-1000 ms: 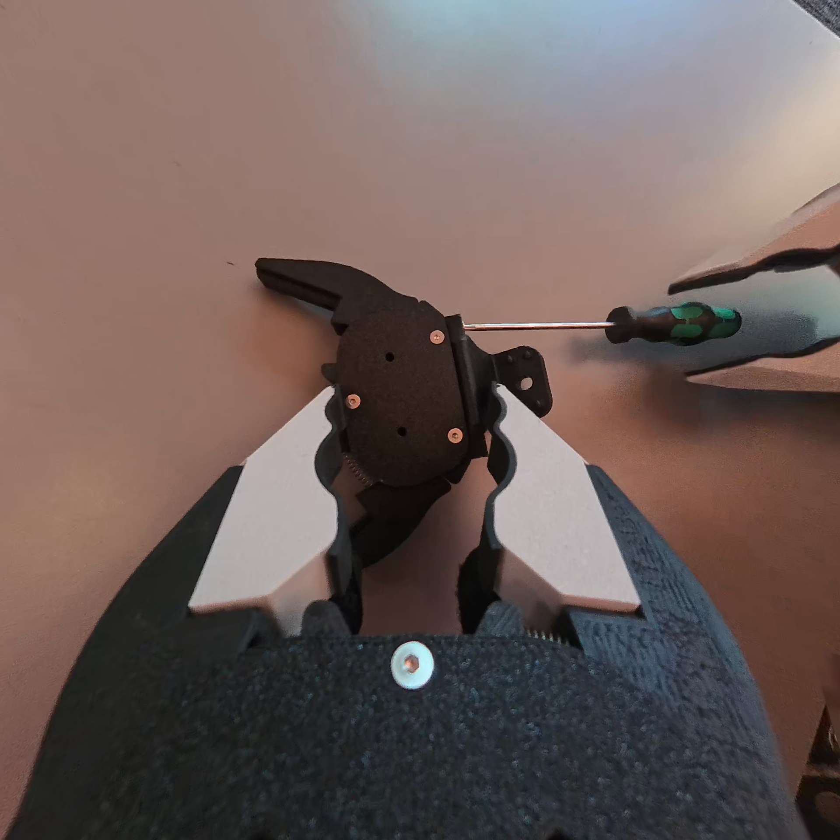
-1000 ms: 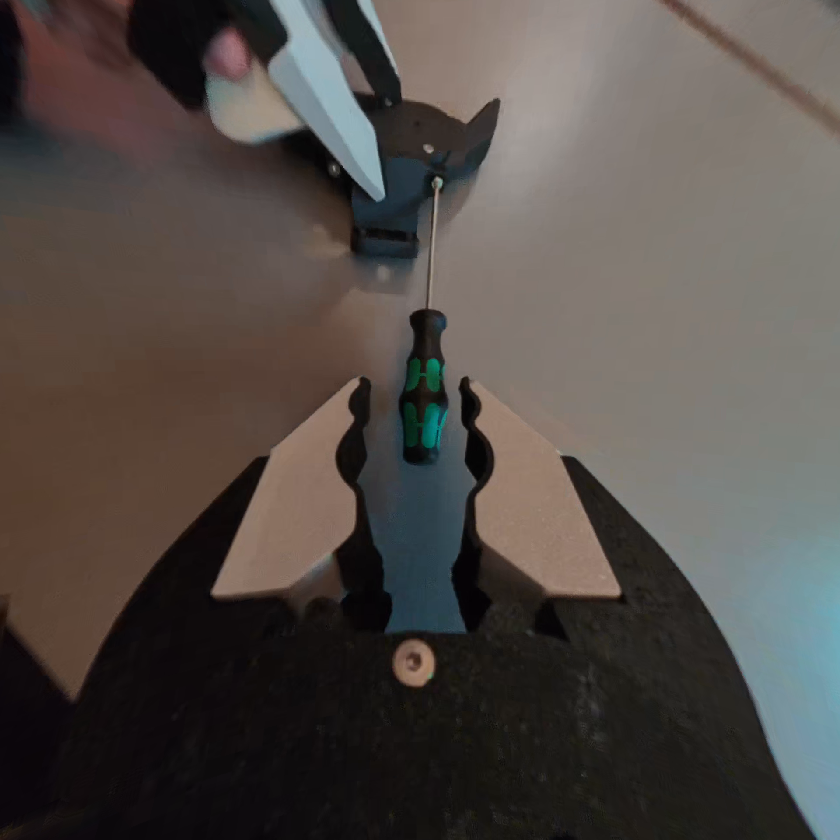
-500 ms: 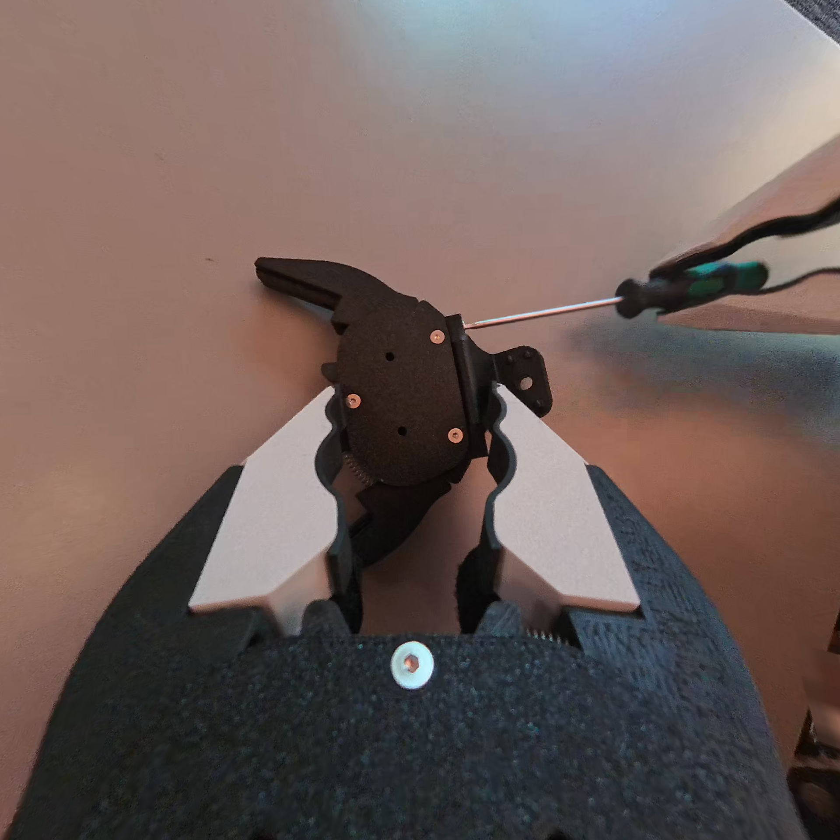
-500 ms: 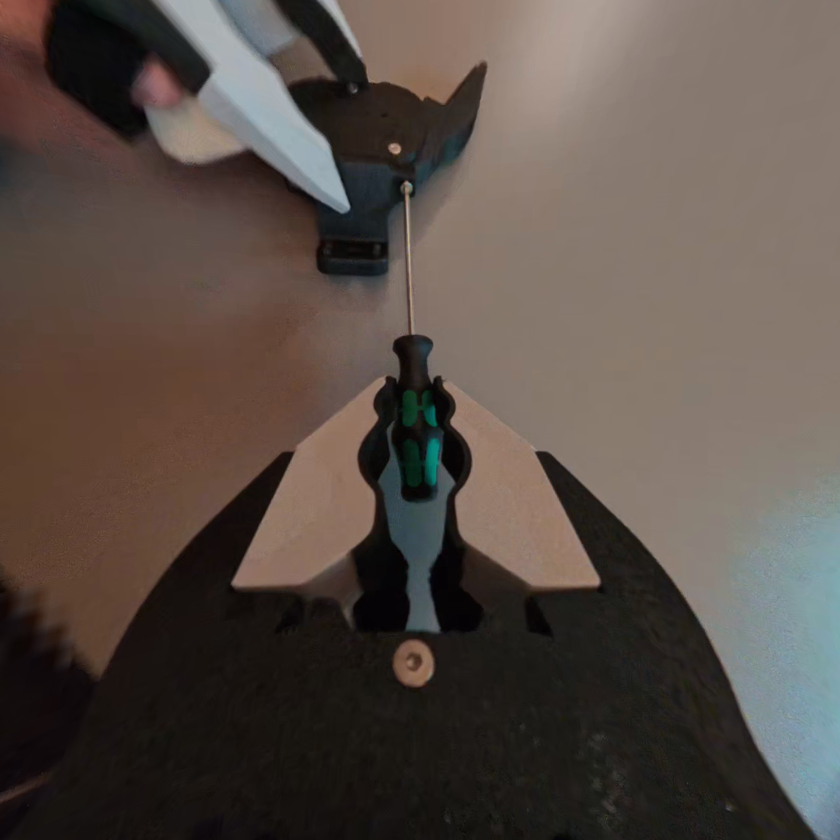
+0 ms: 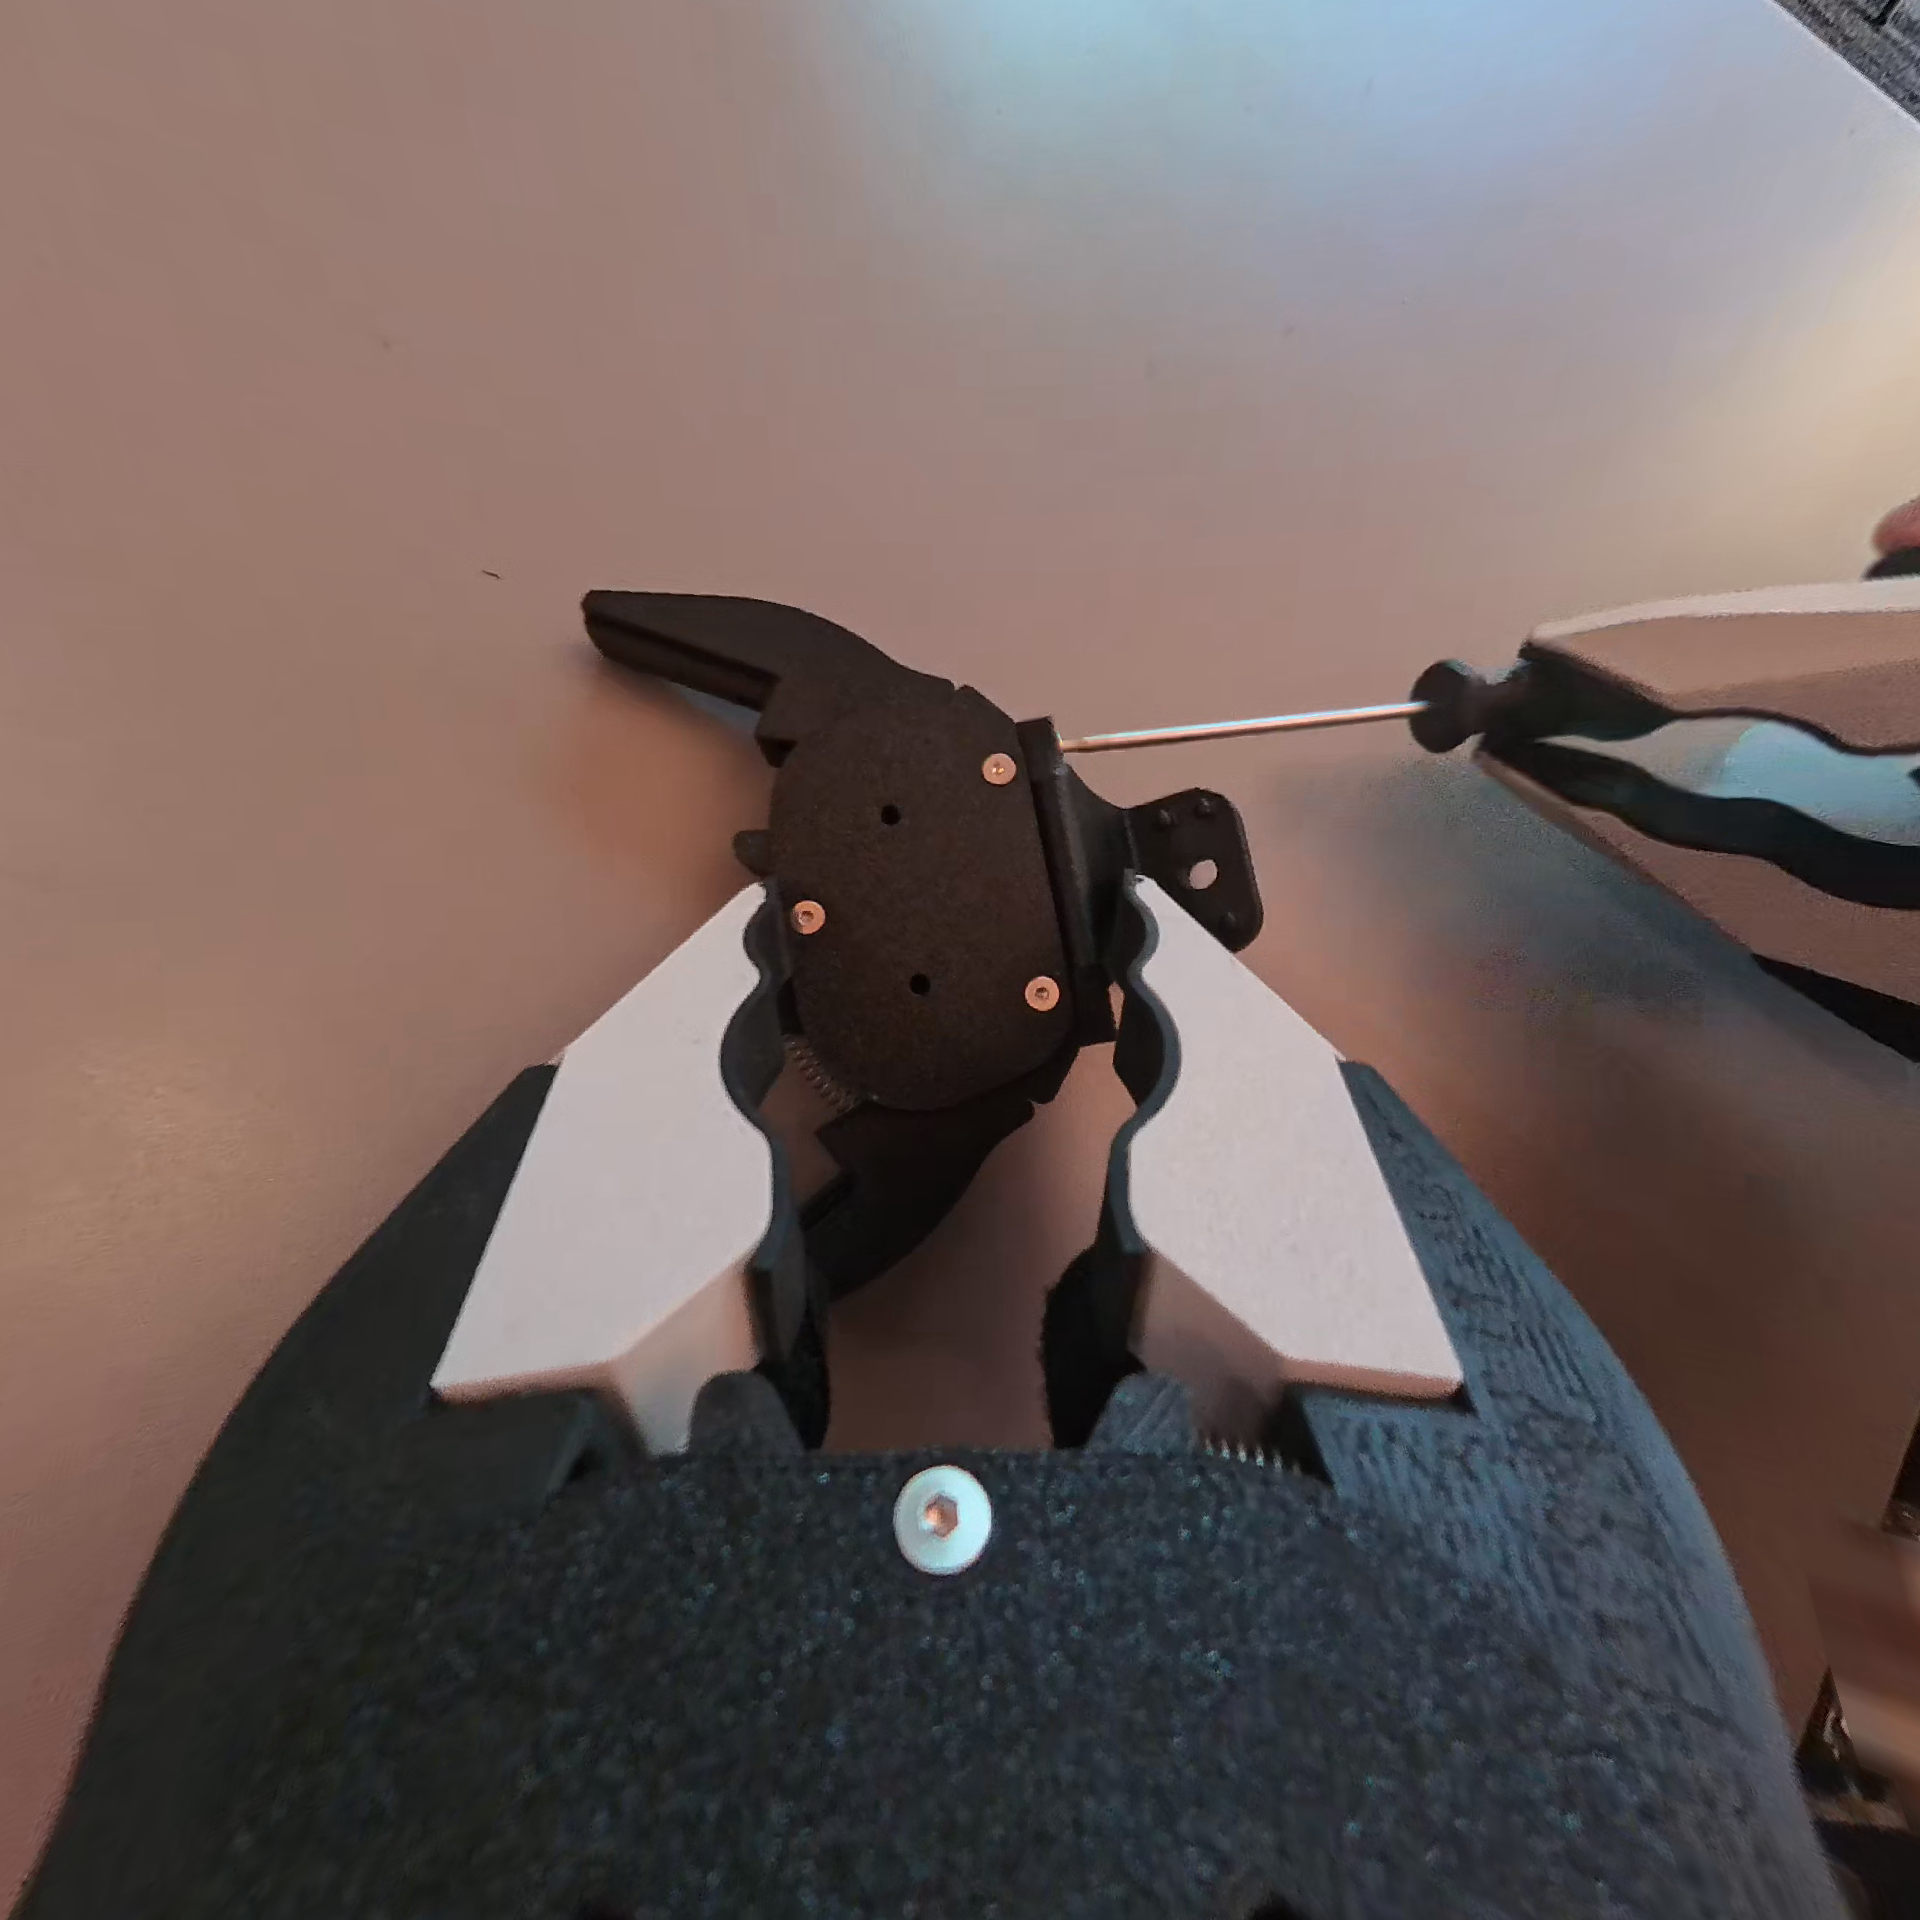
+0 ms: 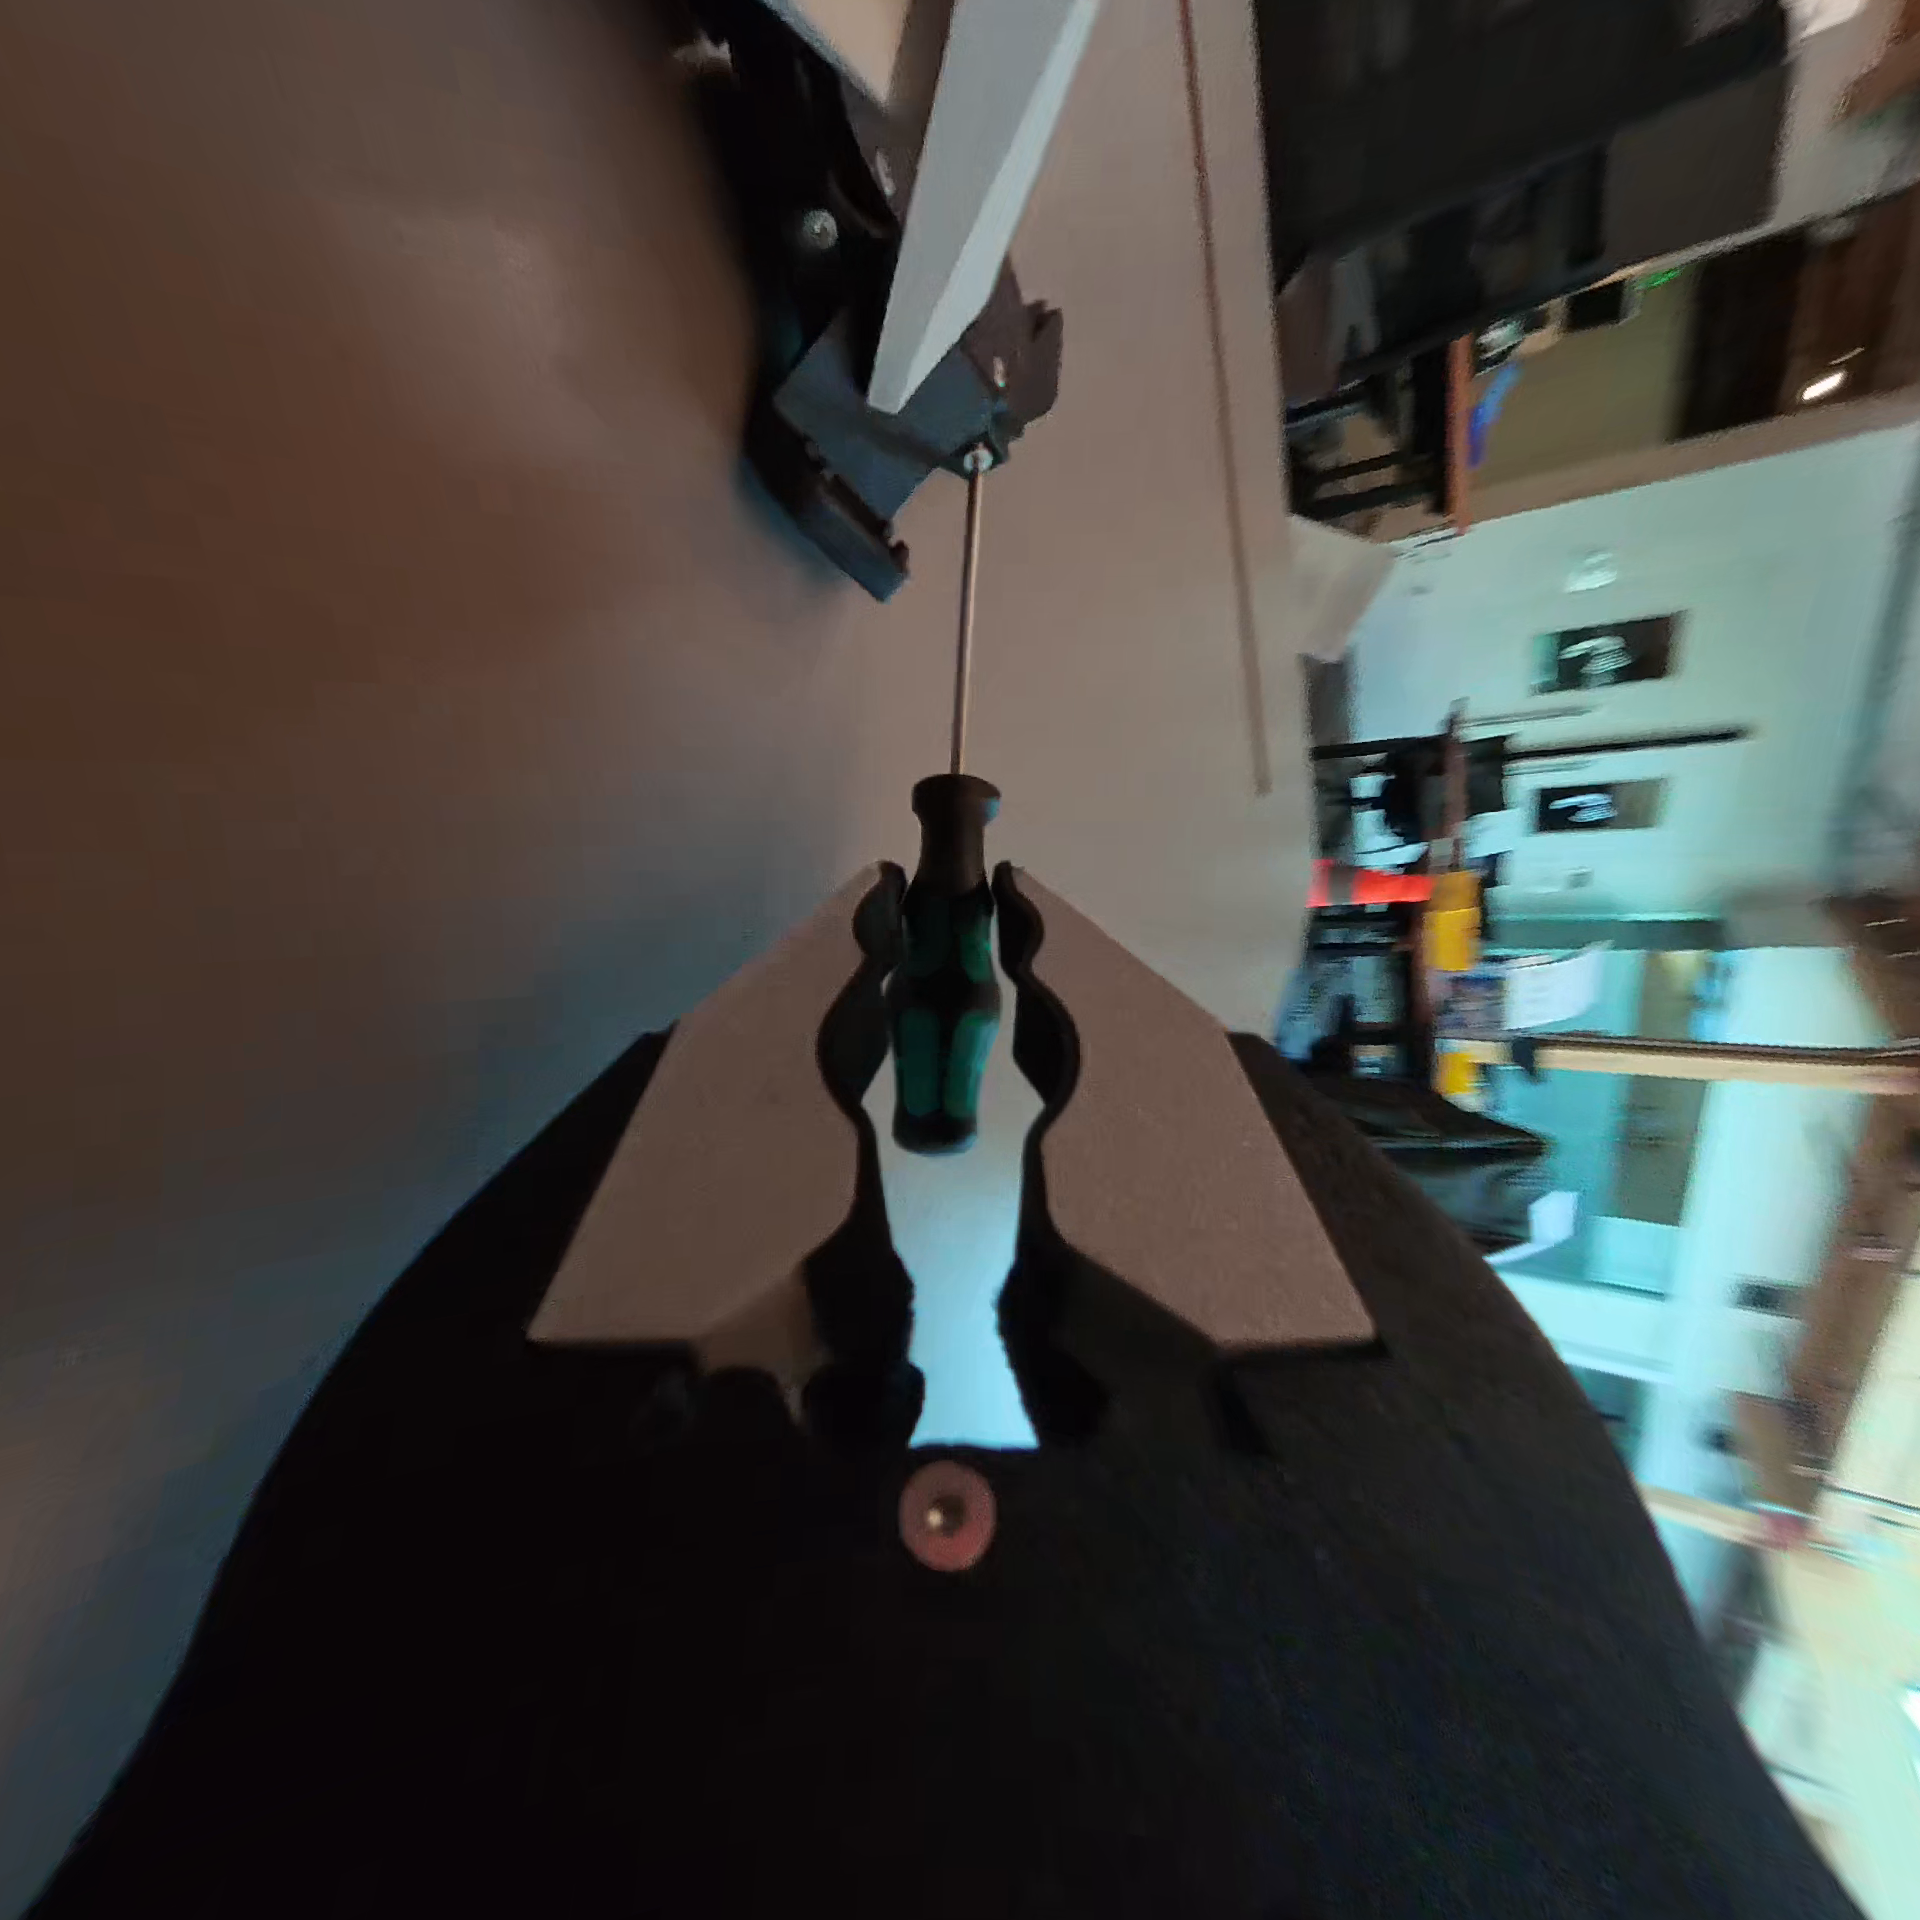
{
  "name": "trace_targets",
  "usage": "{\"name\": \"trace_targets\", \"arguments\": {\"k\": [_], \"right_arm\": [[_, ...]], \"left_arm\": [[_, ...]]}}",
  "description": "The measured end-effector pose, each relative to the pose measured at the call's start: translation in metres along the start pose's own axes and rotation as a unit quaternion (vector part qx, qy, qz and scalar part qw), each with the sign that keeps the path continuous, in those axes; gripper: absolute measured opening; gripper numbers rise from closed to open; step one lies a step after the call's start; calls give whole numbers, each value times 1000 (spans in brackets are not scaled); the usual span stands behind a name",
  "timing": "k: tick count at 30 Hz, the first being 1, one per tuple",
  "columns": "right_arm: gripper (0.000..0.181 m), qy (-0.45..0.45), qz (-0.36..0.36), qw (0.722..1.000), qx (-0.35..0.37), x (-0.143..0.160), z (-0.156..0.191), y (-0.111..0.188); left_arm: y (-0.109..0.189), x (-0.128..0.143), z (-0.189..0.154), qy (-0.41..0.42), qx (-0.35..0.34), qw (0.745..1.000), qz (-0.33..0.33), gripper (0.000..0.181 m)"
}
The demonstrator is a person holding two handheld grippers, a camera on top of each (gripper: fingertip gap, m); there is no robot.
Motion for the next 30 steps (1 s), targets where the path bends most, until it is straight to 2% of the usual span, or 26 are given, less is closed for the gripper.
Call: {"name": "trace_targets", "arguments": {"k": [2,4,5,7,9,10,13,15,16,17,19,21,23,24,26,27,28,29,30], "right_arm": [[32,-63,-12,997,-51,1,6,-1],[46,-154,-36,981,-108,0,8,3],[55,-209,-53,966,-145,0,8,5],[67,-332,-80,915,-215,5,3,11],[65,-457,-87,841,-276,20,-3,13],[64,-520,-83,795,-302,29,-4,12],[53,-673,-84,627,-383,39,1,16],[42,-735,-96,523,-421,36,1,20],[39,-751,-97,487,-436,34,1,22],[40,-754,-92,464,-456,31,5,24],[41,-759,-94,424,-485,22,8,26],[32,-772,-101,392,-489,19,8,23],[21,-774,-100,378,-497,19,10,23],[21,-772,-97,379,-501,18,11,23],[21,-766,-91,397,-498,18,12,23],[20,-760,-90,423,-485,20,12,21],[20,-745,-92,464,-471,21,10,21],[20,-721,-90,518,-452,23,6,20],[20,-683,-89,589,-422,25,1,19]], "left_arm": [[0,0,0,-2,2,1000,0,64],[0,1,-1,-4,3,1000,0,64],[1,1,-1,-5,3,1000,-1,64],[1,2,-1,-8,5,1000,-1,64],[2,2,-2,-11,7,1000,-2,64],[2,3,-2,-11,7,1000,-2,64],[2,3,-2,-11,7,1000,-3,64],[3,3,-3,-11,7,1000,-3,64],[3,3,-3,-11,7,1000,-3,64],[3,4,-3,-11,7,1000,-3,64],[3,4,-4,-12,8,1000,-2,64],[4,5,-4,-13,9,1000,-2,64],[4,5,-5,-13,9,1000,-2,64],[4,5,-5,-13,9,1000,-2,64],[4,5,-5,-13,9,1000,-3,64],[4,5,-5,-13,9,1000,-3,64],[4,5,-5,-14,10,1000,-3,64],[4,5,-5,-16,11,1000,-3,64],[4,5,-5,-17,13,1000,-2,64]]}}
Point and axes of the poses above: each gripper's, where its closed fingertips meet, y back along the fingers, x out of its underside, z = x × y across the jaws, the point moved 2 cm from there along y, back along the fingers, and after that the axes turned 3 degrees about -x, right-handed, at the moved point
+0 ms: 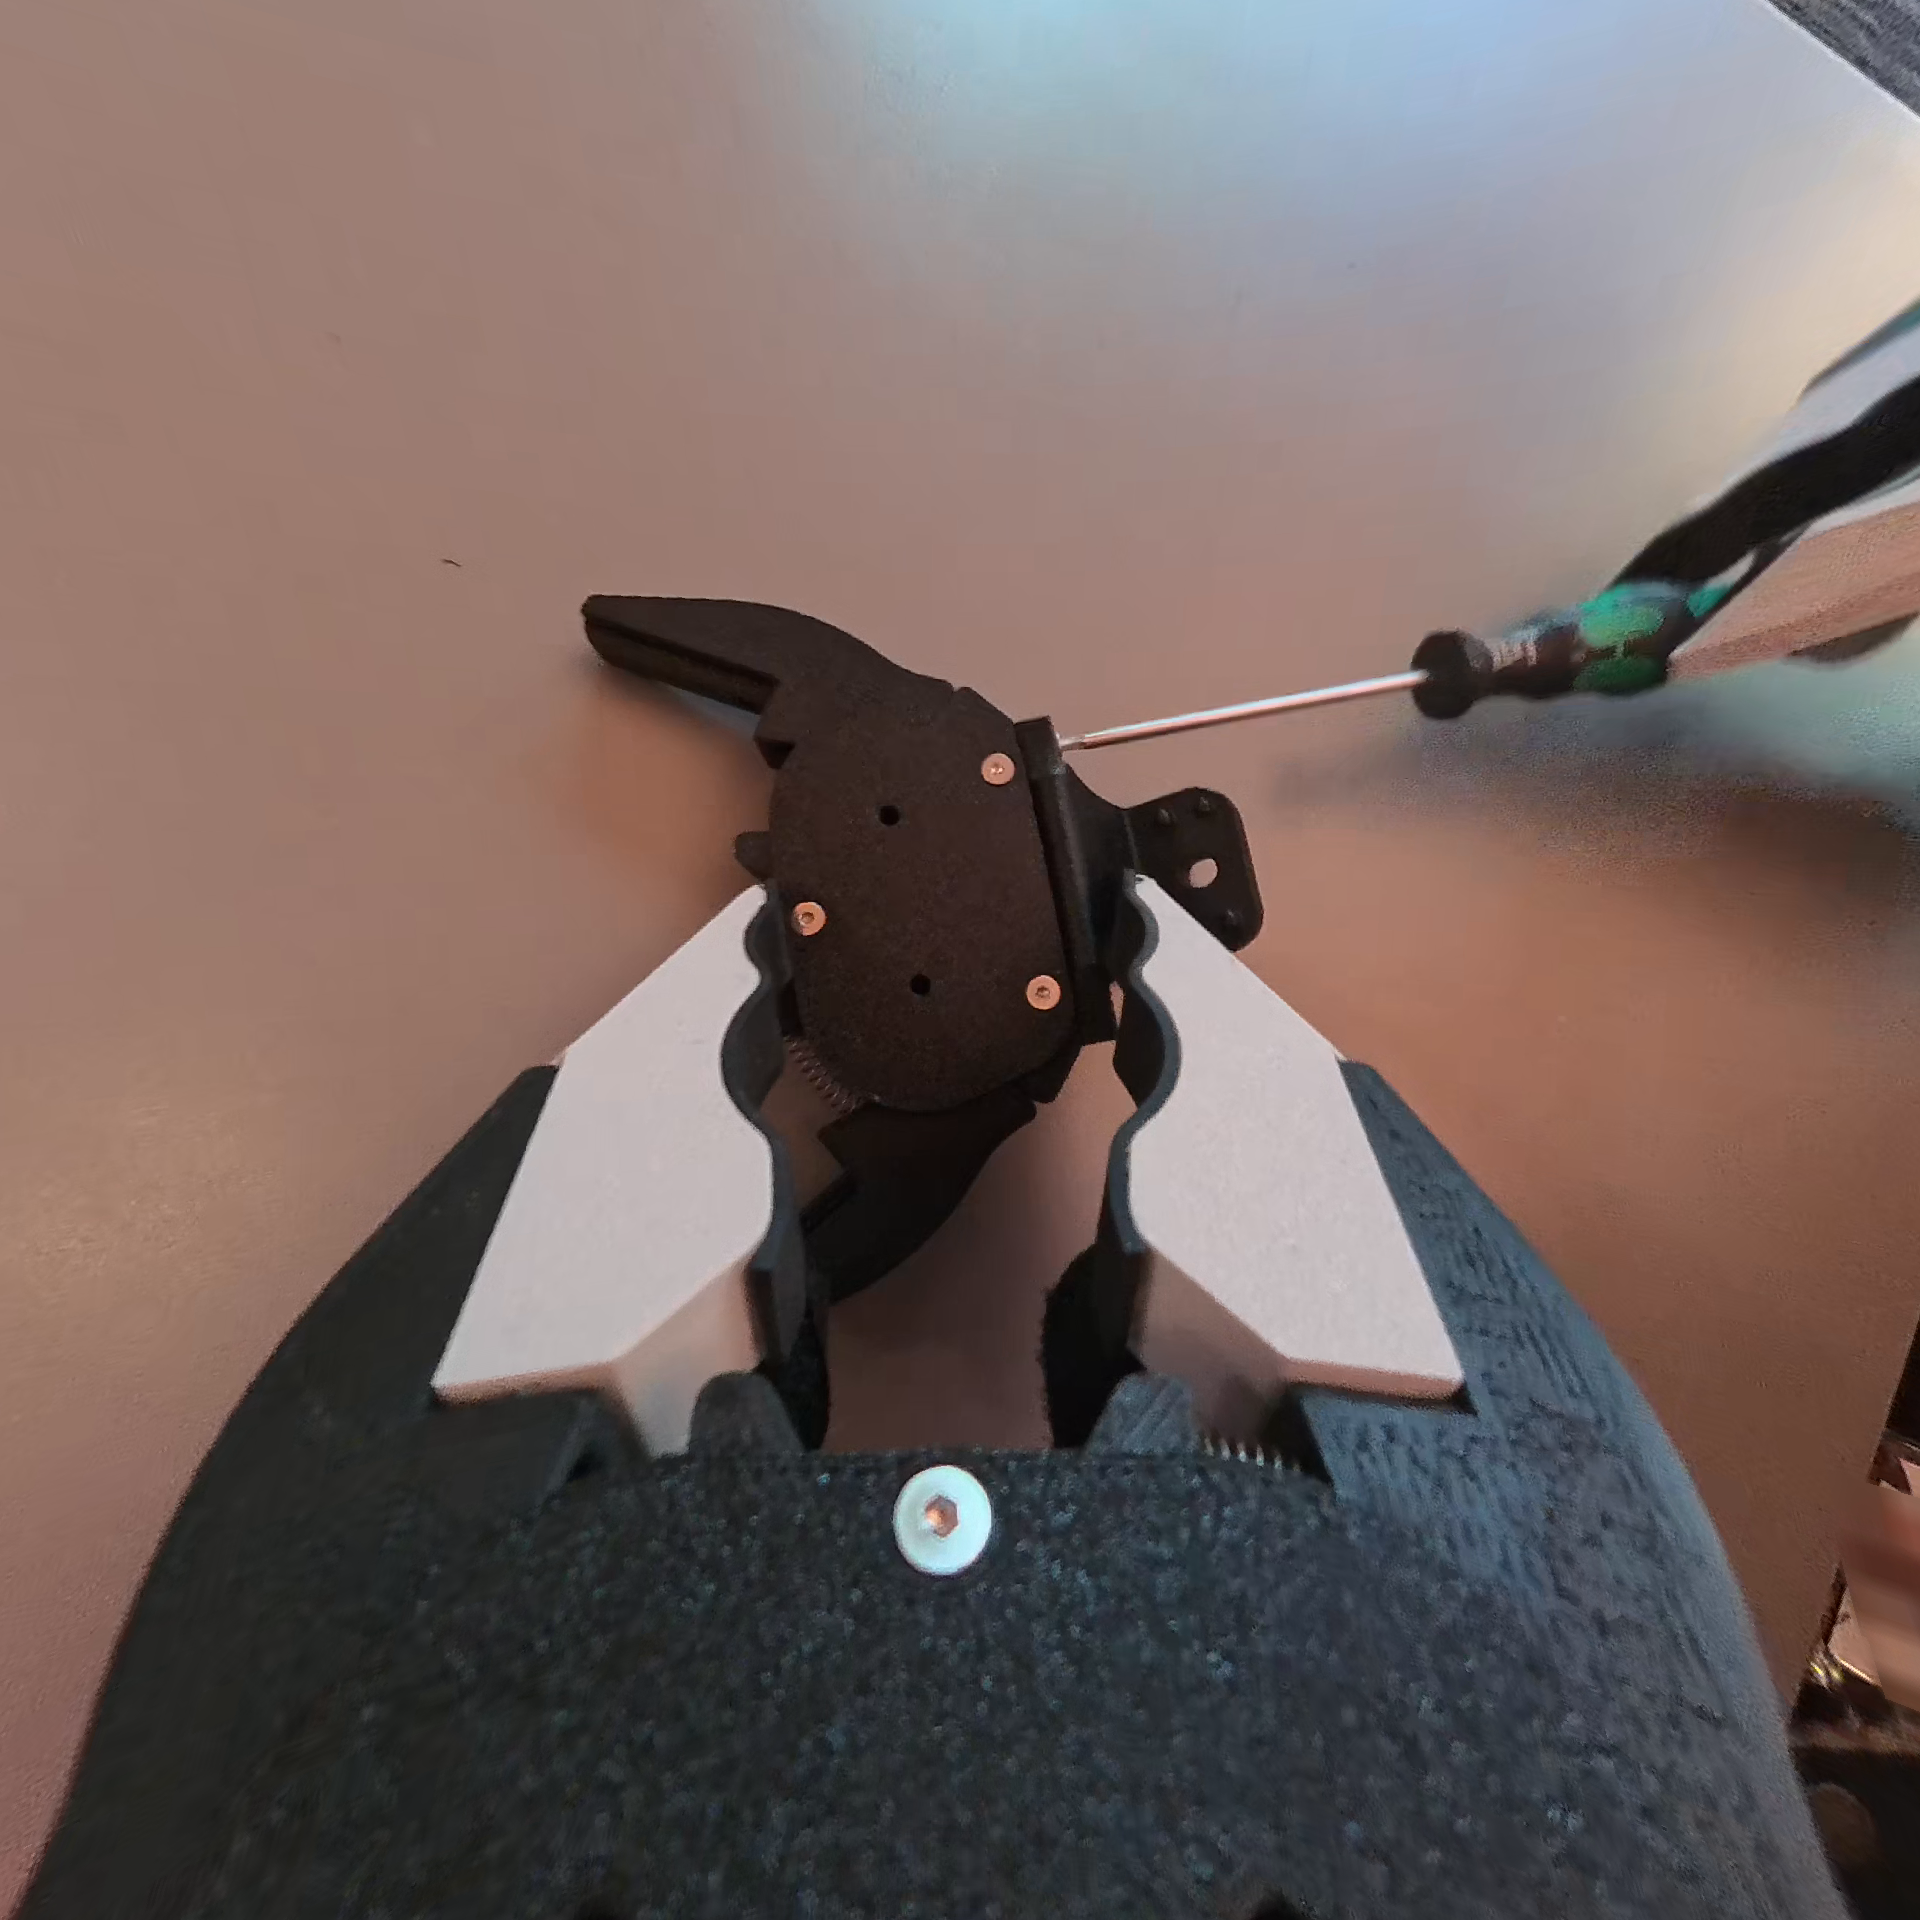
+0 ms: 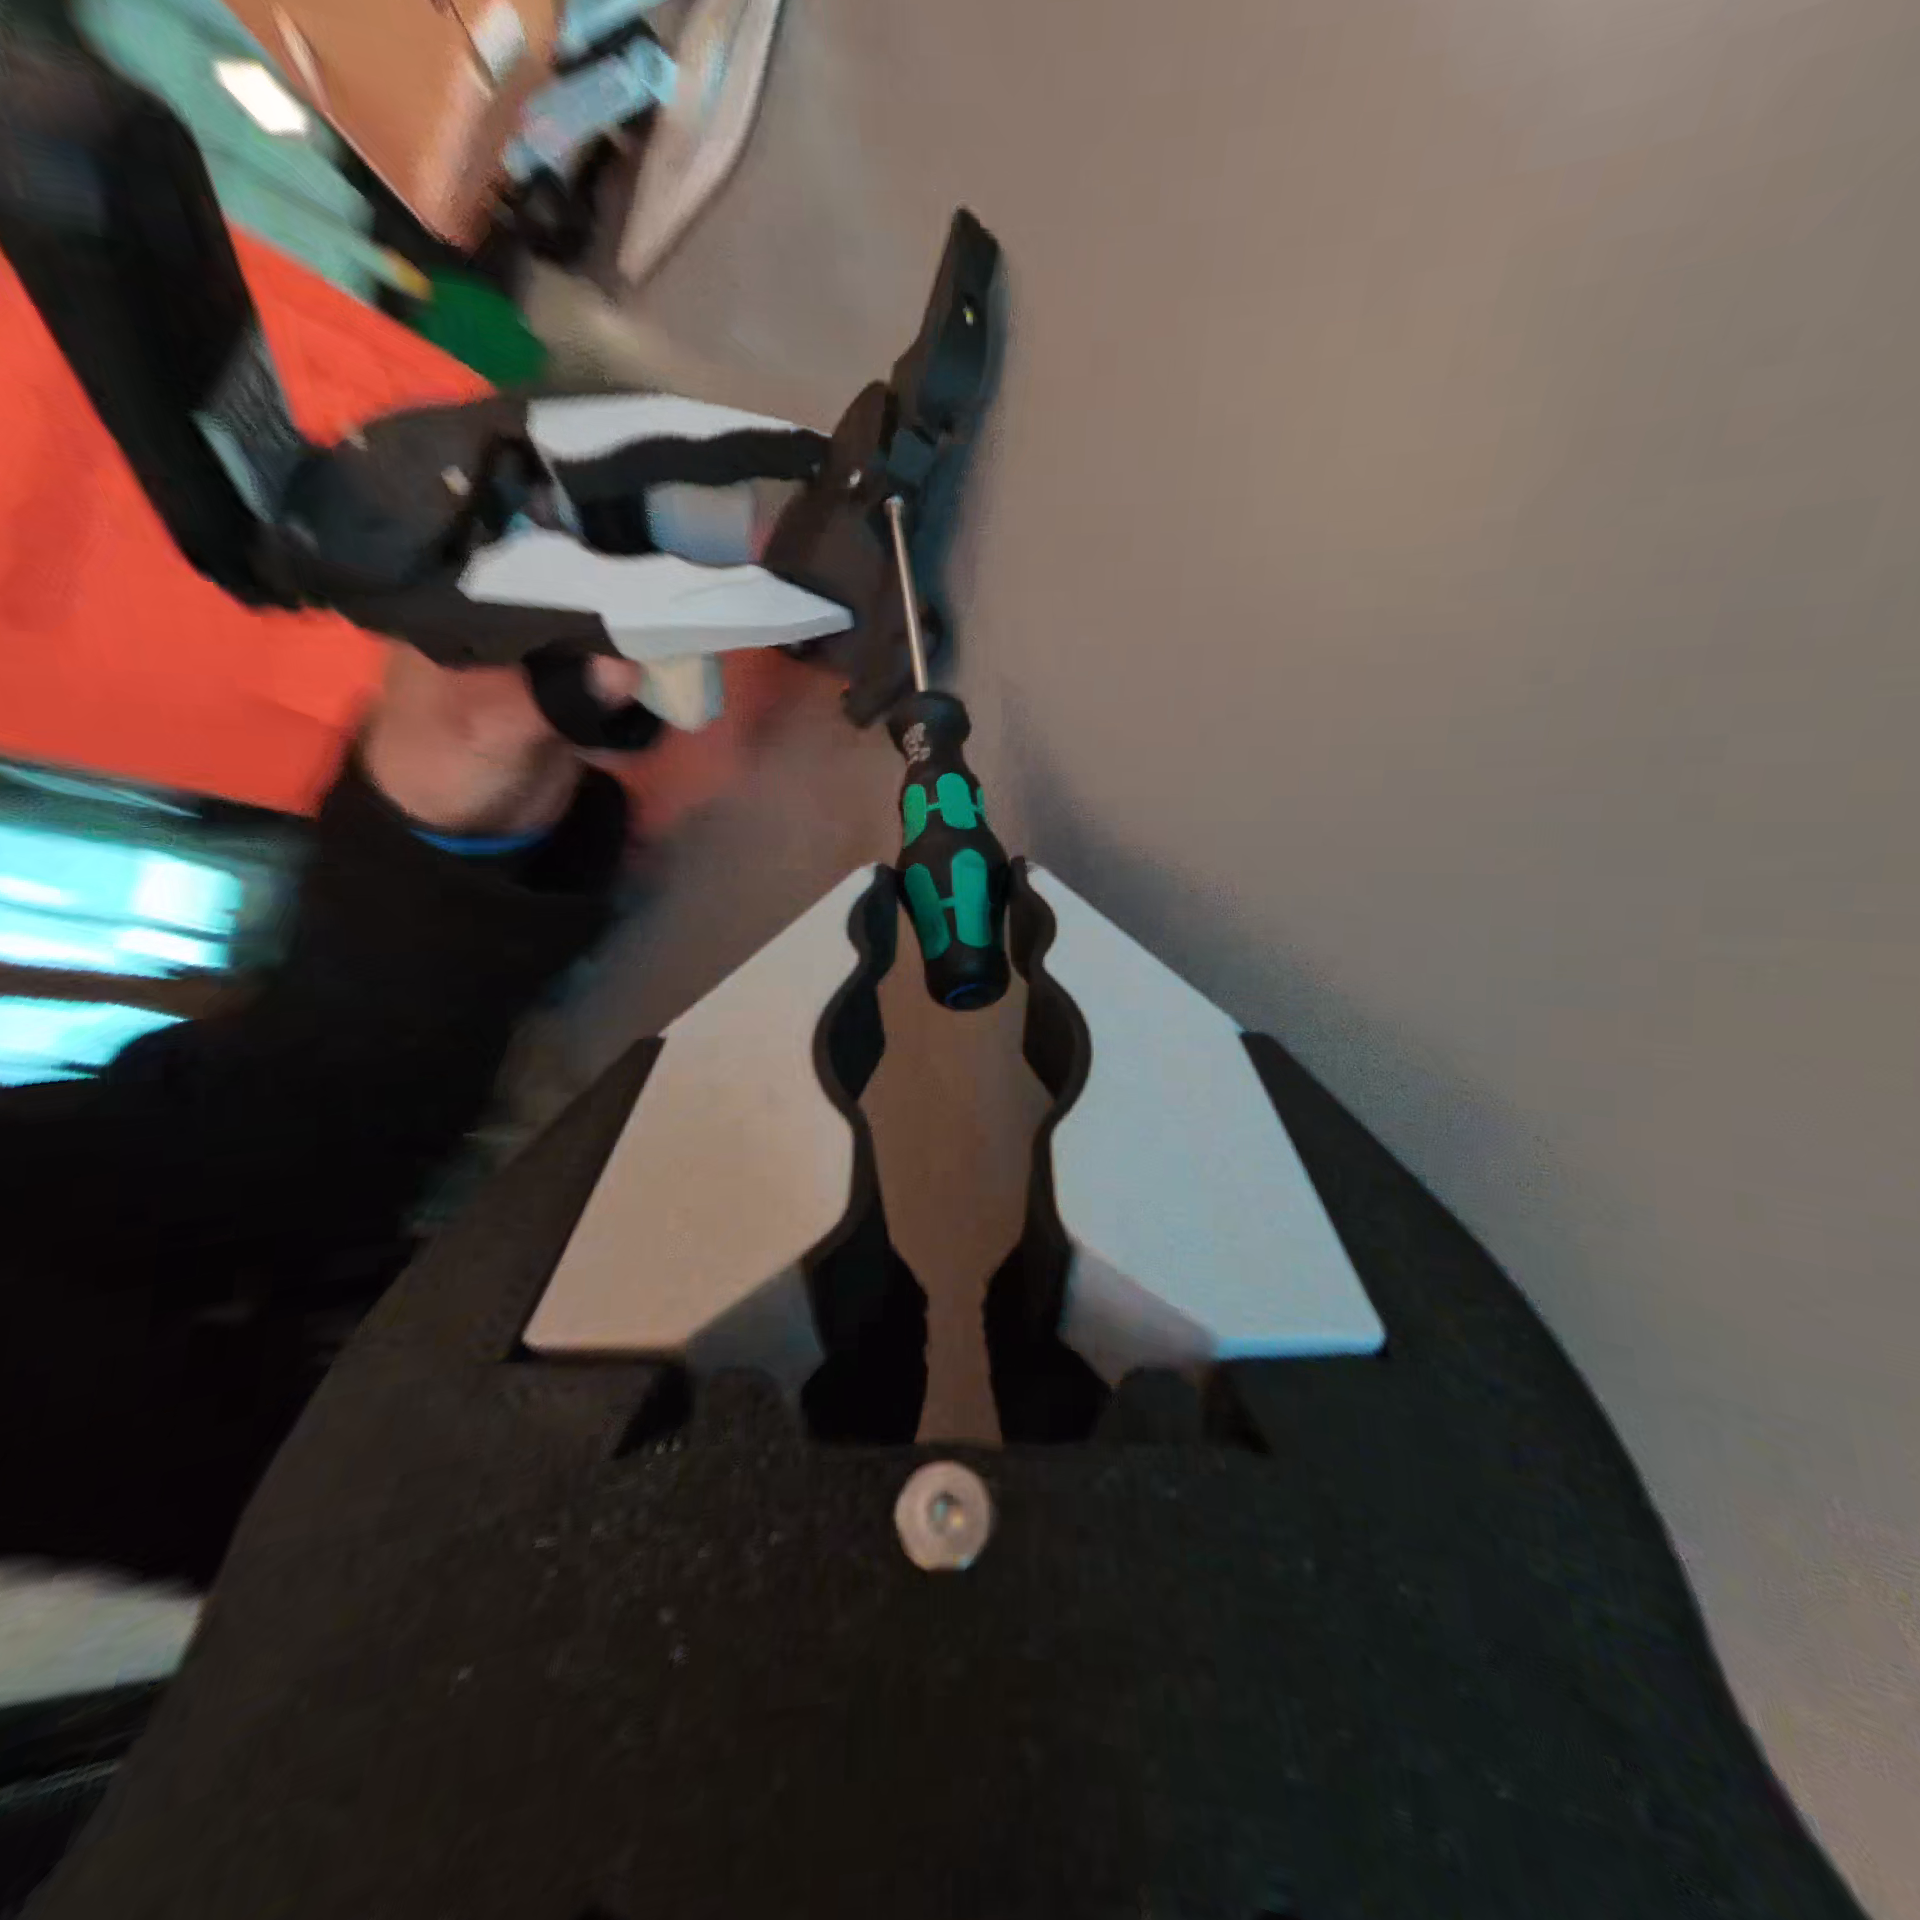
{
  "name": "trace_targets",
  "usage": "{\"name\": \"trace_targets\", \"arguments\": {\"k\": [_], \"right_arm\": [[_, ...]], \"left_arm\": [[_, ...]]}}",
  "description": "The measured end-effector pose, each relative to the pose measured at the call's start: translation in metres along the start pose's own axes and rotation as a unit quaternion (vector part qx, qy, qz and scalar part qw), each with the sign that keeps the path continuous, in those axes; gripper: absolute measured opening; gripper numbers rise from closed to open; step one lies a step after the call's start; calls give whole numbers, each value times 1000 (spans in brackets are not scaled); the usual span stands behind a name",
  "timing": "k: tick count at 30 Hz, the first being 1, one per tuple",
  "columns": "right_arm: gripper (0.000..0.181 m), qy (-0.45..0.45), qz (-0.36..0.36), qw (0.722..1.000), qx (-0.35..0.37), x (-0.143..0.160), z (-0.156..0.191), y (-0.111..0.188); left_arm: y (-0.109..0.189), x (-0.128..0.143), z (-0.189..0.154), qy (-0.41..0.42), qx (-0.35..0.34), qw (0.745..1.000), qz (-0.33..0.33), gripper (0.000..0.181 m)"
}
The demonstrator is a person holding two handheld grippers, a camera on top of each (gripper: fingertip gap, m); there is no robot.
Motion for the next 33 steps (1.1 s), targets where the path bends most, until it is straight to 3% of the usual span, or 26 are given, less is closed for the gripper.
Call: {"name": "trace_targets", "arguments": {"k": [2,4,6,10,11,12,14,18,21,23,25,27,29,33], "right_arm": [[20,182,15,978,101,-12,6,6],[20,374,41,904,204,-18,16,7],[20,543,61,782,299,-17,25,5],[20,759,72,481,432,-11,34,-2],[20,778,70,439,444,-9,33,-4],[21,781,71,429,448,-8,30,-4],[21,765,68,462,444,-11,27,-2],[23,696,53,566,438,-19,17,0],[45,625,50,676,387,-9,12,-3],[57,547,27,765,339,-5,13,1],[60,425,7,859,284,-3,6,7],[68,287,-4,933,218,0,-6,11],[68,182,-9,972,150,2,-15,12],[47,85,-10,994,66,-1,-24,12]], "left_arm": [[0,0,0,-2,1,1000,-1,64],[0,0,0,-3,-1,1000,-4,64],[0,0,1,-3,-3,1000,-5,64],[0,-1,3,3,-12,1000,-8,63],[0,-1,4,4,-13,1000,-10,63],[0,-1,4,2,-14,1000,-12,63],[0,-1,4,0,-15,1000,-13,63],[0,-1,4,-1,-14,1000,-14,63],[0,-1,4,-2,-14,1000,-16,63],[0,0,4,-3,-13,1000,-17,64],[0,0,4,-3,-13,1000,-18,63],[1,0,4,-5,-11,1000,-18,63],[1,0,4,-8,-9,1000,-19,63],[1,0,3,-10,-7,1000,-20,63]]}}
Point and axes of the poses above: each gripper's, where its closed fingertips meet, y back along the fingers, x out of its underside, z = x × y across the jaws, the point moved 2 cm from there along y, back along the fingers, and after that the axes turned 3 degrees about -x, right-handed, at the moved point
